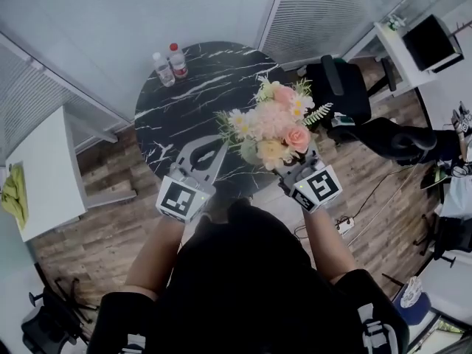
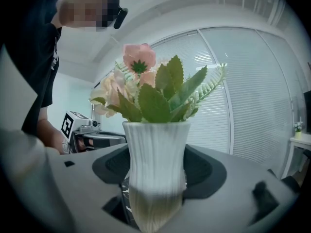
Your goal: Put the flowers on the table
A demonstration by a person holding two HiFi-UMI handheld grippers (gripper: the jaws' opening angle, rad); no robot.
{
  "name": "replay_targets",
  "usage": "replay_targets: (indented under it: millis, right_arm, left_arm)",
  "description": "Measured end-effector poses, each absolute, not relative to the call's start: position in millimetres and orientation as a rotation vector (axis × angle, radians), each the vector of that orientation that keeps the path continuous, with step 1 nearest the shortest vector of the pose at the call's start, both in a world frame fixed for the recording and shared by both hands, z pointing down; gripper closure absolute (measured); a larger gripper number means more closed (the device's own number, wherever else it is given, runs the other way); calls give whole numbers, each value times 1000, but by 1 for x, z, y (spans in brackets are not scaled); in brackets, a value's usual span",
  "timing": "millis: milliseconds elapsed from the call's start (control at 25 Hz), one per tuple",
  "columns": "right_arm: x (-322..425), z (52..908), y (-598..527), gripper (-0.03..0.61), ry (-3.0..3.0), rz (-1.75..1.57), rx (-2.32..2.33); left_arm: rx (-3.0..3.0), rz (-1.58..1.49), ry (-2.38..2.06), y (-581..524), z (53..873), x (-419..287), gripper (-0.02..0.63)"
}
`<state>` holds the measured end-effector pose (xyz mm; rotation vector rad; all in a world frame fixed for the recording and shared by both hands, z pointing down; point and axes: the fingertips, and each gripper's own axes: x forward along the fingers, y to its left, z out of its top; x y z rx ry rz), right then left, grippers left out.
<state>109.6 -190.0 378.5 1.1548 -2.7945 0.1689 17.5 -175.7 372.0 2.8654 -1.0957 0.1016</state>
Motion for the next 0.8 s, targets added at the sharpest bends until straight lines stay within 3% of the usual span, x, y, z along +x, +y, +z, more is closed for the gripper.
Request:
replay_targets:
  millis: [800]
  right_arm:
    - [153,423,-299,249,-2878,118,1037]
  left_arm:
    - [2727,154,-1384,-255,413,44,601]
